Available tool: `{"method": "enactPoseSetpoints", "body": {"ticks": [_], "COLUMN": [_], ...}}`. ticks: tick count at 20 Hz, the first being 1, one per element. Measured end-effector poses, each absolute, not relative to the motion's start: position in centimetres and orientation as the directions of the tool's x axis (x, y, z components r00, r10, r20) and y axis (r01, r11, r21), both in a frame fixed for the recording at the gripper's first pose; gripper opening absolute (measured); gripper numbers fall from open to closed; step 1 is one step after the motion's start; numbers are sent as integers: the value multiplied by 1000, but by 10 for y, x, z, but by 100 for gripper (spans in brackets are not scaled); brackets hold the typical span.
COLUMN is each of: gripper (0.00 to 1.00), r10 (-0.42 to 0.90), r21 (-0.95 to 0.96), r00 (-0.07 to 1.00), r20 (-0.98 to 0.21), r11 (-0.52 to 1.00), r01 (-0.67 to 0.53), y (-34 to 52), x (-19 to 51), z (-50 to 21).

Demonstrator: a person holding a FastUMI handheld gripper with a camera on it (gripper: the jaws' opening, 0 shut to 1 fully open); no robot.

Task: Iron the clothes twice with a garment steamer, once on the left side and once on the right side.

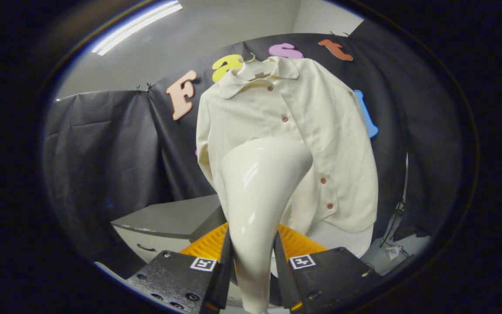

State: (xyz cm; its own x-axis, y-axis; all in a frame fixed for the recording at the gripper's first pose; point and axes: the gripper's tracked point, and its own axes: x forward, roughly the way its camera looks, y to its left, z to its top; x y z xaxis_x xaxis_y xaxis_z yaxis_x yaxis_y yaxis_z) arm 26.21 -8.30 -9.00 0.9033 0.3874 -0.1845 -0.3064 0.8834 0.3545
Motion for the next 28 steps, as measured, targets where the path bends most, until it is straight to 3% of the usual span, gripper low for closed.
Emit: {"method": "enactPoseSetpoints", "body": {"ticks": [8, 18, 28], "gripper": [46, 46, 47], "r10": [292, 161, 206], "r21": [274, 330, 358], "r00": [952, 987, 978], "r20": [-93, -5, -43], "r11": [927, 932, 917], "r01": [-258, -150, -177], "y": [-127, -171, -186], "x": [328, 442, 467], "z": [-25, 34, -20]}}
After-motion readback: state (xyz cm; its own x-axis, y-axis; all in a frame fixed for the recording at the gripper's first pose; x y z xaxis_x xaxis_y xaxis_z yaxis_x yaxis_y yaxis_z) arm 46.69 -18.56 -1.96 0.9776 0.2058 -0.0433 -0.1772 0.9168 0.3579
